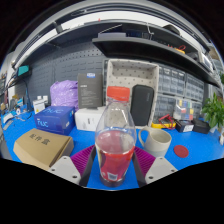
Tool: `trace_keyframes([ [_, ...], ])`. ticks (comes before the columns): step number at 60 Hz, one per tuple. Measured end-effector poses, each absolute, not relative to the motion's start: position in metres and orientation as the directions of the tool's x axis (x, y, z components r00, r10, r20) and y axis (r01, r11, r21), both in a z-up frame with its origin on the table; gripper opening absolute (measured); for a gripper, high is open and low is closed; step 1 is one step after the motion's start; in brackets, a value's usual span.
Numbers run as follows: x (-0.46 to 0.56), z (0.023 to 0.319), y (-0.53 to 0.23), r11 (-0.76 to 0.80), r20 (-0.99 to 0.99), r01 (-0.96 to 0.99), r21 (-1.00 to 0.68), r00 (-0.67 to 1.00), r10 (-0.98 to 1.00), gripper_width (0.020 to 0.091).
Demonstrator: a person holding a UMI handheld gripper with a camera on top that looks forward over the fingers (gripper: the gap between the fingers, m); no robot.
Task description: Pour water
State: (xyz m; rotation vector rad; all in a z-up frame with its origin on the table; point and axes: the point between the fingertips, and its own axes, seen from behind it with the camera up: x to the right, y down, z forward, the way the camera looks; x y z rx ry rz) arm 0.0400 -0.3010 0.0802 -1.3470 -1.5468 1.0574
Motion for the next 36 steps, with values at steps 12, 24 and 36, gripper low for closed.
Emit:
trace_keyframes([
  [12, 0.025, 0.084, -0.300, 0.056, 0.032, 0.229, -0.972, -0.110, 0.993, 0.0520],
  [24, 0.023, 0.086, -0.300, 0.065, 0.044, 0.190, -0.980, -0.113, 0.993, 0.0440],
  [36, 0.024, 0.086, -0.300, 0.039, 0.023, 0.192, -0.981, -0.088, 0.996, 0.0441],
])
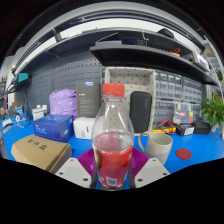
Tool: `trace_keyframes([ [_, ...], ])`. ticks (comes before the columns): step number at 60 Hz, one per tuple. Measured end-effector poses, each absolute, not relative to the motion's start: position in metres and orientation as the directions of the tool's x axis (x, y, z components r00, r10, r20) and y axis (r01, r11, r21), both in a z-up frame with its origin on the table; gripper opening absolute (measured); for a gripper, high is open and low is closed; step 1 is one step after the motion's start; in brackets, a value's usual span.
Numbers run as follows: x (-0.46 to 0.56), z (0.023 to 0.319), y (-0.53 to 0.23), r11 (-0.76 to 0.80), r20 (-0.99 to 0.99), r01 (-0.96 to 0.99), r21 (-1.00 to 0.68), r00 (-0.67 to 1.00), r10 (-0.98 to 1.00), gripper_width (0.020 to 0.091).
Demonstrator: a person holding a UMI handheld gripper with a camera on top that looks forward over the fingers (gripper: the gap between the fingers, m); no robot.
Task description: Pour water
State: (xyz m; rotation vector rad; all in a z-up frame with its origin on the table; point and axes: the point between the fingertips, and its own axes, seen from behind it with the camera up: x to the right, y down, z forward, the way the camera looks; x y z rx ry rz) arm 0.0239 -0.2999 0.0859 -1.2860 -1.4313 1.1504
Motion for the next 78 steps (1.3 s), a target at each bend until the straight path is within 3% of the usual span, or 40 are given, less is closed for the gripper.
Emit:
trace_keyframes([
  [9, 0.022, 0.086, -0.298, -0.046, -0.068, 0.249, -0.968, -0.081, 0.994, 0.0439],
  [22, 0.001, 0.110, -0.316, -0.386, -0.424, 0.329, -0.862, -0.049, 0.904, 0.0439],
  [35, -0.028, 0.152, -0.325, -0.807, -0.837, 0.312, -0.501, 0.062, 0.544, 0.0439],
  [42, -0.035, 0.167, -0.311, -0.932, -0.946, 0.246, -0.265, 0.122, 0.301, 0.0436],
  [67, -0.056, 0.157, -0.289, -0.928, -0.932, 0.189, 0.321, 0.236, -0.274, 0.0436],
  [78, -0.055, 0.155, -0.287, -0.893, -0.893, 0.178, 0.413, 0.271, -0.359, 0.0434],
])
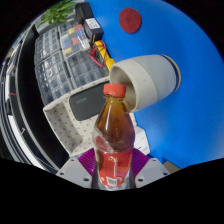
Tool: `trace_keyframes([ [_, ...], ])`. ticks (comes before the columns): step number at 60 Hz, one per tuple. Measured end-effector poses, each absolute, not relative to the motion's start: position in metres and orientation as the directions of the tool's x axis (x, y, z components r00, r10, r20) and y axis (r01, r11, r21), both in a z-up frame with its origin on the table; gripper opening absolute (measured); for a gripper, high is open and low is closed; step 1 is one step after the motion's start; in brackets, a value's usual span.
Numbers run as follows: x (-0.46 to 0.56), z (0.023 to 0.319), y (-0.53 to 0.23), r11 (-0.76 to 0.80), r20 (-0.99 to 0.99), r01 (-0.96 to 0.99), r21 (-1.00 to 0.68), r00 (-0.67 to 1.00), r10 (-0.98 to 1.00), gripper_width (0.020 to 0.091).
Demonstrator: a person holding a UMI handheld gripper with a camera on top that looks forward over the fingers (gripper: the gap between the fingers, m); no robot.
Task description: Pour water
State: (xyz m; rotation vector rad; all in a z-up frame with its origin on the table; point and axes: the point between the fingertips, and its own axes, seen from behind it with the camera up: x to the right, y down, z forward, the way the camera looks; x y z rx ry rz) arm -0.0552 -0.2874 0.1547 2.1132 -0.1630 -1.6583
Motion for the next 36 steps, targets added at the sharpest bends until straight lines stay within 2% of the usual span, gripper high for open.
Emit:
trace_keyframes([
  [8, -0.052, 0.157, -0.294, -0.890, -0.898, 0.217, 0.401, 0.285, -0.335, 0.0435],
  [14, -0.051, 0.164, -0.293, -0.918, -0.939, 0.266, 0.293, 0.261, -0.224, 0.0437],
  [17, -0.047, 0.170, -0.291, -0.939, -0.970, 0.301, 0.165, 0.224, -0.099, 0.0437],
  [25, -0.051, 0.211, -0.249, -0.908, -0.951, 0.342, -0.243, 0.101, 0.292, 0.0439],
  [36, -0.064, 0.265, -0.169, -0.708, -0.731, 0.241, -0.664, -0.009, 0.683, 0.0439],
])
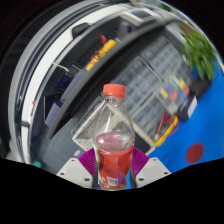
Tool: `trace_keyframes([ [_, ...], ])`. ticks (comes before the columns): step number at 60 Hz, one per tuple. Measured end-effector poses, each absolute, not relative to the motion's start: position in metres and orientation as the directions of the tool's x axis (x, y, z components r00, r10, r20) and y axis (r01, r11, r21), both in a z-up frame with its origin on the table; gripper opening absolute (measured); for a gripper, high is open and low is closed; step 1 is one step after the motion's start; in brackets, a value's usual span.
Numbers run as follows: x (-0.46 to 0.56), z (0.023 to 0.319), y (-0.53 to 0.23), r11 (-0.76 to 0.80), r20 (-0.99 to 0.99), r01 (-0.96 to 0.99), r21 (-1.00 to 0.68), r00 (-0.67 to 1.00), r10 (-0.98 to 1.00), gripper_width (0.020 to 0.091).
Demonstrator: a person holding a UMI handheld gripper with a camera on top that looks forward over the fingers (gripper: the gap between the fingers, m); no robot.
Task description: Pour water
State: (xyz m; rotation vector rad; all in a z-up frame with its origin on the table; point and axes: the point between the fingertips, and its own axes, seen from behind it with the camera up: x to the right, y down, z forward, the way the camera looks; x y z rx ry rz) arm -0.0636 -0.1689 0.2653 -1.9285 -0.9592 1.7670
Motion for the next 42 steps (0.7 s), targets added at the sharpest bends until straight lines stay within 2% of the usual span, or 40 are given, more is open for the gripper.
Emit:
trace_keyframes([
  [1, -0.066, 0.259, -0.162, -0.682, -0.700, 0.202, -0.703, -0.024, 0.714, 0.0440],
  [2, -0.064, 0.267, -0.156, -0.652, -0.669, 0.213, -0.727, -0.010, 0.743, 0.0438],
  [8, -0.068, 0.265, -0.115, -0.457, -0.463, 0.187, -0.869, 0.016, 0.886, 0.0437],
  [19, -0.072, 0.220, -0.041, -0.166, -0.149, 0.195, -0.967, 0.095, 0.984, 0.0438],
  [42, -0.072, 0.103, 0.007, -0.039, -0.008, 0.305, -0.951, 0.103, 0.995, 0.0442],
])
